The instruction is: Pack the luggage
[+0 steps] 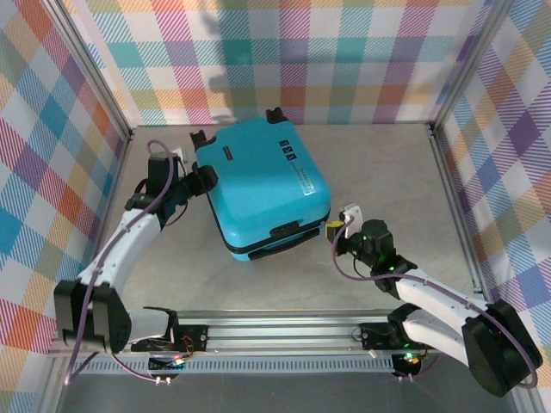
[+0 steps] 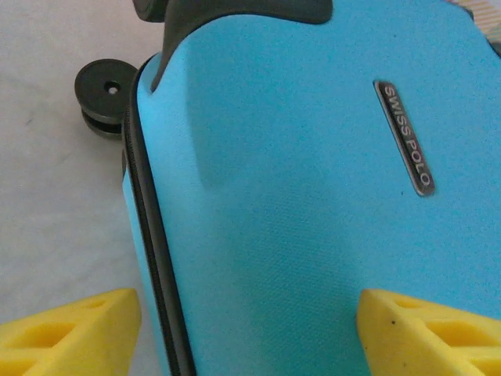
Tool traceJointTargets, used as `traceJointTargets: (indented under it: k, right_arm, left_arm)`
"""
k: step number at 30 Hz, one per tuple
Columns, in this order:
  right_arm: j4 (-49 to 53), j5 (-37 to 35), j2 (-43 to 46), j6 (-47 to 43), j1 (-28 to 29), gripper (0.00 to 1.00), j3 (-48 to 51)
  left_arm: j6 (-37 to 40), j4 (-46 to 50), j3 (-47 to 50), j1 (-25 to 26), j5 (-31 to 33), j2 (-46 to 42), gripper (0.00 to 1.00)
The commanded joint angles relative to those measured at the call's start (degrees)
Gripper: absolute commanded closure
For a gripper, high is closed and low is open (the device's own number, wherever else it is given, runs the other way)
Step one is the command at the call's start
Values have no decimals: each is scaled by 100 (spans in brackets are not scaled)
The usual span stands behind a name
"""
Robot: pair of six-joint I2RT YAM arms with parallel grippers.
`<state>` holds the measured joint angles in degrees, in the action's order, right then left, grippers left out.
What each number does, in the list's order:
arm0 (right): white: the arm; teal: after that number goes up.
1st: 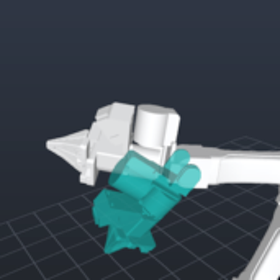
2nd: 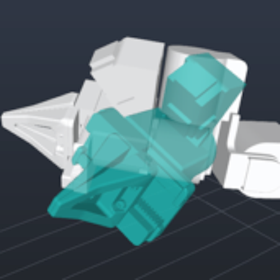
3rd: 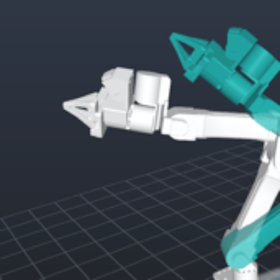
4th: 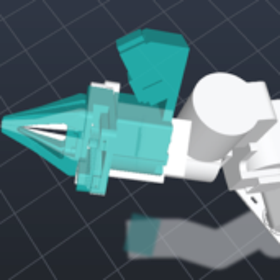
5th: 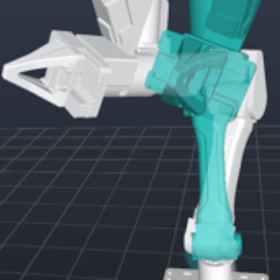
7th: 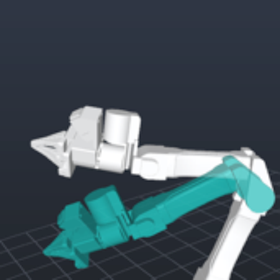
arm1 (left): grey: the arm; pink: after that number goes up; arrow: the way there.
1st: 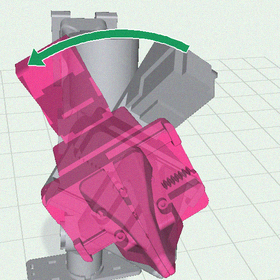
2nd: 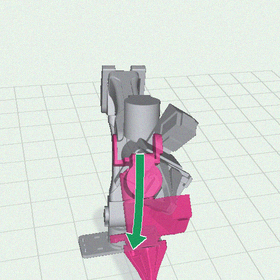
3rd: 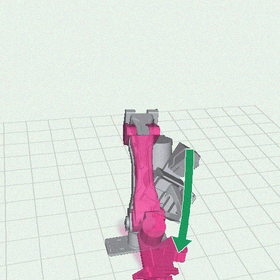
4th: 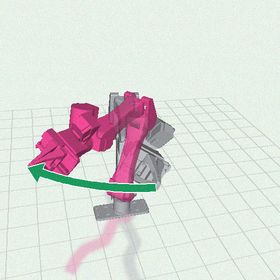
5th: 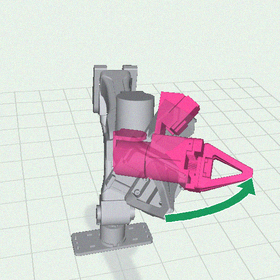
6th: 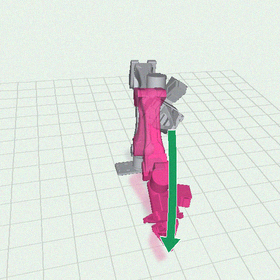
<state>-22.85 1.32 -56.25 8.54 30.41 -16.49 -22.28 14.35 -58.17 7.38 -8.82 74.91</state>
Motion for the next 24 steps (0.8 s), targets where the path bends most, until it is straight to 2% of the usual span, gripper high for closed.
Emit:
traceJointTargets:
  k: [1, 4, 9, 14, 18, 24]
  right_arm:
    - [-490, 0, 240, 84, 56, 100, -47]
    - [-578, 26, 38, 120, 146, 100, -103]
    - [-792, 50, -419, 109, 306, 100, -264]
    - [-972, 131, -691, 120, 368, 100, -403]
    - [-1015, 136, -838, 131, 401, 100, -475]
    - [-1088, 110, -1033, 139, 465, 100, -504]
  left_arm:
    - [222, -229, -267, -233, -263, 725, 29]
    - [314, -217, -876, -347, -426, 1372, 32]
    - [695, 574, -2304, -360, -357, 2393, 36]
    - [918, 1130, -3019, -306, -127, 2407, 37]
    - [1053, 1131, -2841, 151, 165, 1878, 36]
    - [1304, 1271, -2893, 1205, 668, 1588, 34]
